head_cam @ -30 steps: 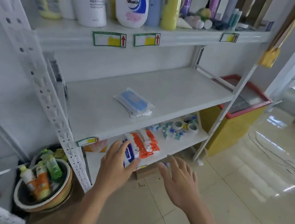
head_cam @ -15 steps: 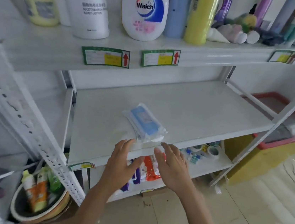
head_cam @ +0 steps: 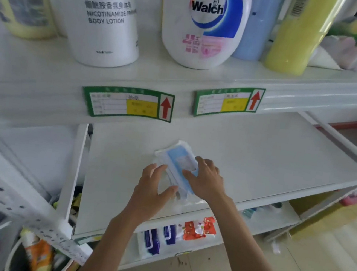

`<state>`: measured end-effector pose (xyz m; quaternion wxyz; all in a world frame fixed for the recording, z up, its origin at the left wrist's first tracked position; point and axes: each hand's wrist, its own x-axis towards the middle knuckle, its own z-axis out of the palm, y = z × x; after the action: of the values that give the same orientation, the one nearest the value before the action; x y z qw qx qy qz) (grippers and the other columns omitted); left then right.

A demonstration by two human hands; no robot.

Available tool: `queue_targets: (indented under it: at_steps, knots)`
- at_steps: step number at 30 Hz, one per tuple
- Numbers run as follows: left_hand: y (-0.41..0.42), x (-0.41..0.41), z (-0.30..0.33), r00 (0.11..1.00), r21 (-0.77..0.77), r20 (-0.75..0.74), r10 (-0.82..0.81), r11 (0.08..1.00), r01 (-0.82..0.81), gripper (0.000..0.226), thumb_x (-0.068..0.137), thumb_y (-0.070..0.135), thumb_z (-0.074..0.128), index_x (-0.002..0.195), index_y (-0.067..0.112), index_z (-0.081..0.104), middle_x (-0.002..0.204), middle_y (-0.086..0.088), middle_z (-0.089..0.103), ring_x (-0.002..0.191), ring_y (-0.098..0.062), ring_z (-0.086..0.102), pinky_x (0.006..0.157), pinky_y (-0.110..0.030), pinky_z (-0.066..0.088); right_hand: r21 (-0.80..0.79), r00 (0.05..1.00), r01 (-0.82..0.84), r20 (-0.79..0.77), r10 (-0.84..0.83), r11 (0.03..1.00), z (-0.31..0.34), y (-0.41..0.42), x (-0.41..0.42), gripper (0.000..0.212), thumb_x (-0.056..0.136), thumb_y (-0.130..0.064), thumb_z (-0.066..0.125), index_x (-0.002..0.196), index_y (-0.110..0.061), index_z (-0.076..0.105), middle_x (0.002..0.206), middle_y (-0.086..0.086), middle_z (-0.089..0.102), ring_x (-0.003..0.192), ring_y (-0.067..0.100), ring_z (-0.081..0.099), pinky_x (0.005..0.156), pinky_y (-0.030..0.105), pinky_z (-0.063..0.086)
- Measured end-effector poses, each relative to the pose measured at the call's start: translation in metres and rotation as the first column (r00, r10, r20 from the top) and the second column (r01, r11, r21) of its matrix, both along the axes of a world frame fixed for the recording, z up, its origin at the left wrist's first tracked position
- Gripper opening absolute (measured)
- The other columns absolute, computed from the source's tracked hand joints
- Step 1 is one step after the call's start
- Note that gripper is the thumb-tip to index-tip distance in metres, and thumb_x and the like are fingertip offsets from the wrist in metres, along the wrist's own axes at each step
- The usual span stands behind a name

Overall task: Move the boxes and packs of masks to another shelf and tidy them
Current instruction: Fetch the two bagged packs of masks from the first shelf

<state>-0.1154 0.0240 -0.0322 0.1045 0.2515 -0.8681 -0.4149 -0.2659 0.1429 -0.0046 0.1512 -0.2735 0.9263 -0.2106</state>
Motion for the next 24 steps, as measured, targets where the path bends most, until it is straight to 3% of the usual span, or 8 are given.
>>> queue_targets:
  at_steps: [4, 6, 9, 11, 13, 15, 20, 24]
  knots:
    - [-0.01, -0.016, -0.004, 0.999, 0.027, 0.04, -0.003, 1.0, 0.002, 0.076, 0.087, 0.063, 0.056, 0.152, 0.032, 0.032, 0.159, 0.004, 0.026, 0.141, -0.012, 0.035, 0.117, -0.045, 0.035, 0.085, 0.997, 0.038, 0.062, -0.043, 0.996, -0.019, -0.018, -0.03, 0.076, 0.083, -0.064, 0.063, 0.14, -0.019, 0.04, 0.138, 0.009, 0.049, 0.124, 0.035, 0.05, 0.096, 0.045, 0.043]
    - [-0.013, -0.023, -0.009, 0.997, 0.05, 0.072, -0.018, 0.999, 0.014, 0.075, 0.091, 0.057, 0.063, 0.153, 0.028, 0.033, 0.155, 0.003, 0.032, 0.136, -0.006, 0.038, 0.11, -0.029, 0.035, 0.078, 0.99, 0.07, 0.118, -0.079, 0.994, -0.028, -0.015, -0.04, 0.079, 0.073, -0.066, 0.069, 0.134, -0.02, 0.046, 0.129, 0.006, 0.056, 0.114, 0.031, 0.058, 0.084, 0.037, 0.045]
    - [-0.012, -0.035, -0.018, 0.995, 0.109, 0.101, -0.002, 0.994, -0.009, 0.065, 0.093, 0.044, 0.069, 0.147, 0.019, 0.042, 0.128, 0.015, 0.049, 0.107, 0.025, 0.045, 0.087, 0.001, 0.034, 0.009, 0.97, 0.127, 0.21, -0.126, 0.992, -0.04, -0.002, -0.054, 0.068, 0.065, -0.064, 0.071, 0.114, -0.02, 0.058, 0.111, 0.003, 0.066, 0.093, 0.025, 0.063, 0.074, 0.032, 0.049]
    - [-0.006, -0.047, -0.02, 0.985, 0.125, 0.169, 0.026, 0.991, -0.048, 0.063, 0.091, 0.046, 0.07, 0.144, 0.021, 0.046, 0.131, 0.013, 0.055, 0.107, 0.013, 0.053, 0.089, -0.01, 0.043, -0.082, 0.942, 0.226, 0.272, -0.196, 0.971, -0.048, 0.01, -0.064, 0.056, 0.068, -0.057, 0.077, 0.101, -0.015, 0.062, 0.1, 0.004, 0.07, 0.087, 0.023, 0.067, 0.074, 0.036, 0.056]
    - [0.0, -0.06, -0.023, 0.976, 0.107, 0.206, 0.066, 0.99, -0.089, 0.068, 0.08, 0.054, 0.076, 0.136, 0.024, 0.052, 0.133, 0.002, 0.064, 0.117, -0.016, 0.062, 0.099, -0.039, 0.052, -0.2, 0.883, 0.364, 0.385, -0.268, 0.91, -0.055, 0.026, -0.07, 0.046, 0.068, -0.047, 0.083, 0.093, -0.013, 0.064, 0.092, 0.005, 0.072, 0.081, 0.022, 0.07, 0.074, 0.042, 0.062]
    - [0.006, -0.074, -0.023, 0.966, 0.068, 0.23, 0.12, 0.988, -0.139, 0.081, 0.066, 0.061, 0.083, 0.13, 0.021, 0.055, 0.124, -0.003, 0.067, 0.113, -0.027, 0.066, 0.095, -0.047, 0.055, -0.292, 0.807, 0.49, 0.507, -0.302, 0.821, -0.063, 0.043, -0.071, 0.043, 0.071, -0.04, 0.085, 0.097, -0.013, 0.063, 0.094, 0.007, 0.072, 0.083, 0.024, 0.072, 0.074, 0.046, 0.063]
    - [0.012, -0.099, -0.033, 0.946, 0.057, 0.278, 0.165, 0.981, -0.187, 0.092, 0.06, 0.041, 0.096, 0.132, 0.01, 0.049, 0.121, -0.01, 0.069, 0.095, -0.026, 0.069, 0.077, -0.035, 0.057, -0.394, 0.73, 0.622, 0.603, -0.32, 0.677, -0.065, 0.092, -0.076, 0.04, 0.079, -0.033, 0.083, 0.106, -0.017, 0.059, 0.101, 0.006, 0.07, 0.087, 0.022, 0.072, 0.072, 0.039, 0.064]
    - [0.002, -0.109, -0.04, 0.951, 0.213, 0.275, 0.139, 0.956, -0.201, 0.057, 0.062, 0.019, 0.098, 0.105, 0.009, 0.063, 0.1, -0.01, 0.077, 0.075, -0.021, 0.071, 0.064, -0.029, 0.055, -0.468, 0.723, 0.677, 0.566, -0.395, 0.568, -0.055, 0.13, -0.073, 0.032, 0.077, -0.03, 0.085, 0.1, -0.019, 0.065, 0.092, 0.003, 0.074, 0.076, 0.016, 0.074, 0.062, 0.031, 0.062]
